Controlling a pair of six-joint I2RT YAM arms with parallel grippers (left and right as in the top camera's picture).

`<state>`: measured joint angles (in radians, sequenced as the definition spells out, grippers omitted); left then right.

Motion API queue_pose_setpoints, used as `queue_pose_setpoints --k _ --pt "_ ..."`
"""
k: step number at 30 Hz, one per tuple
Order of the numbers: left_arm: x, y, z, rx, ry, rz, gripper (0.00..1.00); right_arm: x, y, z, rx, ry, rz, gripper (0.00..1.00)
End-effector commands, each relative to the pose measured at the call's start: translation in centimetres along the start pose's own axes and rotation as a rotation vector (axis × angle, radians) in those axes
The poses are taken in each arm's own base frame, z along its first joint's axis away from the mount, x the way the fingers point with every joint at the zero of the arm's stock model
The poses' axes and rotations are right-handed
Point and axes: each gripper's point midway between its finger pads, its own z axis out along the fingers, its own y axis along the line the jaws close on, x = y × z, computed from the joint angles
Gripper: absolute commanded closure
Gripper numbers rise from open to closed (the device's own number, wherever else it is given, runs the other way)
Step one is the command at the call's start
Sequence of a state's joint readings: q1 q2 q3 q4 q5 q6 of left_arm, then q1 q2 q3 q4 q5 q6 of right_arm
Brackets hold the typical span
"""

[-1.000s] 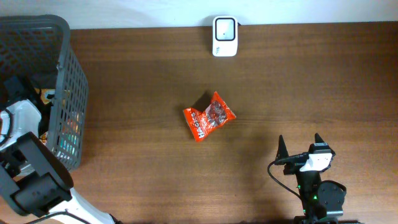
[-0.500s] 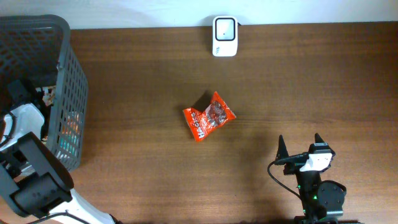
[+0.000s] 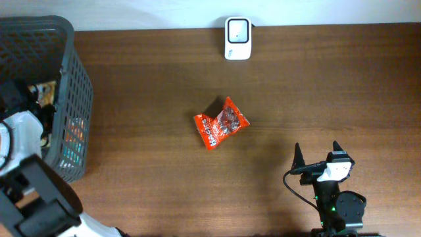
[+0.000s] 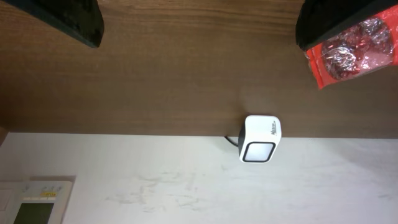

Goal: Scan the item barcode
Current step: 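Grasp the white wet-wipes pack in the basket with the left gripper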

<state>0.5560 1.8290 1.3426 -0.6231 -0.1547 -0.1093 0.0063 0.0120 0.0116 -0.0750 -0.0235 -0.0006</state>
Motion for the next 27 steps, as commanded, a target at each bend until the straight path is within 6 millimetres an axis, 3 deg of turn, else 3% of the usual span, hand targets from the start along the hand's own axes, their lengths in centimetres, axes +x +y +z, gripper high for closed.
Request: queue_pose_setpoints --k 1,9,14,19,23,27 --pt "-3.6 0.5 -5.9 0.032 -0.17 -0.062 1.0 0.3 -0.1 0.0 0.007 0.005 -0.003 0.02" --pt "-6.7 -2.1 -15.3 0.269 -0.401 -0.056 1.0 0.3 -0.1 0.0 0.007 0.005 -0.003 0.02" --pt "-7.6 -3.4 -23.0 0.432 -0.571 -0.044 1.0 0.3 -0.1 0.0 0.007 0.005 -0.003 0.02" --pt "-6.7 -4.0 -29.7 0.553 -0.677 -0.092 1.0 0.3 -0.1 0.0 0.007 0.005 -0.003 0.02" --pt "-4.8 -7.2 -33.6 0.7 -0.706 -0.008 1.0 0.3 -0.1 0.0 0.007 0.005 -0.003 0.02" --pt "-2.4 -11.7 -35.0 0.831 -0.644 0.072 1.0 0.3 -0.1 0.0 0.007 0.005 -0.003 0.02"
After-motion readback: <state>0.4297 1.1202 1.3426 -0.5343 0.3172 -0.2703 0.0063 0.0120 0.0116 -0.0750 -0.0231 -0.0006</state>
